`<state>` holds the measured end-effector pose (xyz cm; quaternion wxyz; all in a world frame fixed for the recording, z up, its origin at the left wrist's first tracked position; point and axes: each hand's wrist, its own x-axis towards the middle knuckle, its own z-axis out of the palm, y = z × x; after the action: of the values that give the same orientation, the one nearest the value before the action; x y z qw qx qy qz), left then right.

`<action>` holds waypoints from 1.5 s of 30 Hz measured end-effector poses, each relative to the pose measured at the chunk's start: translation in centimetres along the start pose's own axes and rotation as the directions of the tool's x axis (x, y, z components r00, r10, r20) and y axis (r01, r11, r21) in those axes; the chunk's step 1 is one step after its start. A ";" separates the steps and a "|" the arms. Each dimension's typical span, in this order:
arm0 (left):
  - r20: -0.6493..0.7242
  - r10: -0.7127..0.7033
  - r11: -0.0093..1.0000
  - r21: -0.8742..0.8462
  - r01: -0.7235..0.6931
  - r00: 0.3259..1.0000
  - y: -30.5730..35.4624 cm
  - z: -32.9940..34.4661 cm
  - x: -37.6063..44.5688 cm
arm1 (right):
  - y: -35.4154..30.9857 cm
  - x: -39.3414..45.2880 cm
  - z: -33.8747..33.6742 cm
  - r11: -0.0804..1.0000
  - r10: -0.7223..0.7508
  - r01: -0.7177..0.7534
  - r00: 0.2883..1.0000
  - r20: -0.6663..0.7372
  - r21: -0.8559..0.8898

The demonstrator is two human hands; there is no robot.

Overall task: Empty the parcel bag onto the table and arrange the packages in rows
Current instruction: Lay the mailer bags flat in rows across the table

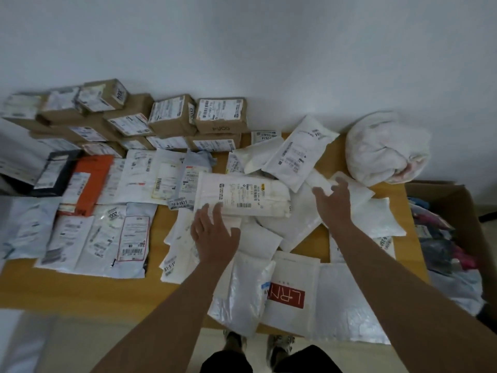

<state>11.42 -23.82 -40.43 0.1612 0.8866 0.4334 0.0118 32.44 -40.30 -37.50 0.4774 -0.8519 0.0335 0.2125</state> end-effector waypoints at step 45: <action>0.223 -0.516 0.645 -0.534 0.546 0.827 -14.2 -3.9 2.5 | 7.7 -14.9 13.6 0.279 -0.535 0.730 0.658 0.530 -0.624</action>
<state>1.46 -12.70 -41.20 0.4291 0.6283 0.6449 0.0724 12.45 -35.41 -43.98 0.0848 -0.8794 -0.4606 0.0853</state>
